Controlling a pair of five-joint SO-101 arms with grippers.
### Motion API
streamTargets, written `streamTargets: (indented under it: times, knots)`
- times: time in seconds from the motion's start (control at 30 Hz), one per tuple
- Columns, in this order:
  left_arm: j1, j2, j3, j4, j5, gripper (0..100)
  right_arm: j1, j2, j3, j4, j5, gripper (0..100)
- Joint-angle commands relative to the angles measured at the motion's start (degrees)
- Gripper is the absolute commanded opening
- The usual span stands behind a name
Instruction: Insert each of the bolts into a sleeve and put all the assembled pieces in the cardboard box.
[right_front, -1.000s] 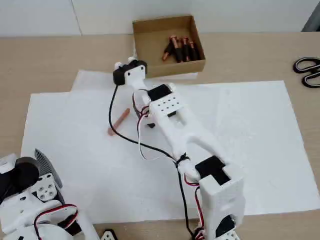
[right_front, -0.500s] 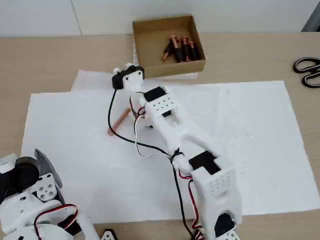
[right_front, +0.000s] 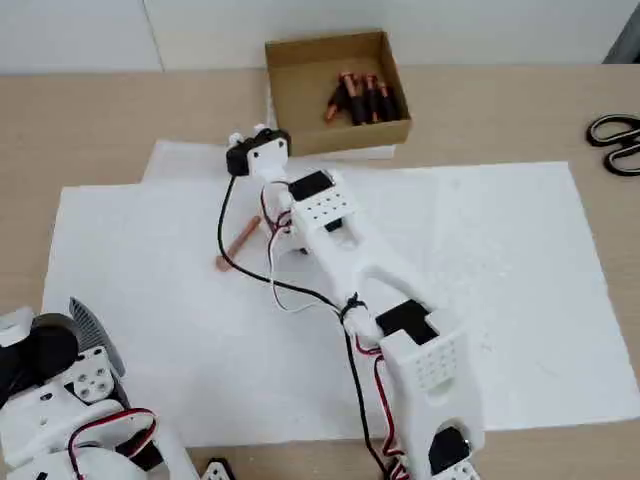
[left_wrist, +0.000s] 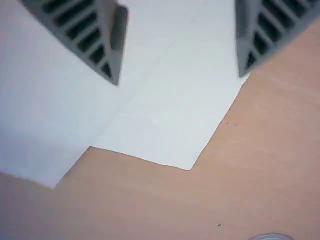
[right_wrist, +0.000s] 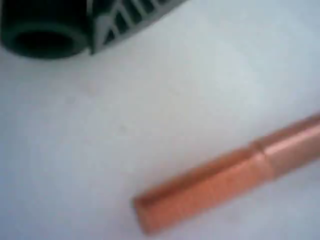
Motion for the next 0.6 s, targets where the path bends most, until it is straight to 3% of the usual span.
streamTargets:
  times: [0.0,0.23,0.47,0.57]
  knots:
    - [-0.09,-0.26,-0.40,-1.23,0.35,15,-0.04,-0.22,-1.93,-0.75,-0.09,17.0]
    - [-0.09,-0.26,-0.40,-1.23,0.35,15,-0.04,-0.66,-1.93,0.13,-0.09,16.2]
    - [-0.09,-0.26,-0.31,-1.23,0.35,15,1.98,-0.48,-1.93,0.22,-0.35,1.5]
    - [-0.09,-0.26,-0.22,-1.23,0.35,15,2.86,-0.57,-1.93,1.54,-0.26,0.6]
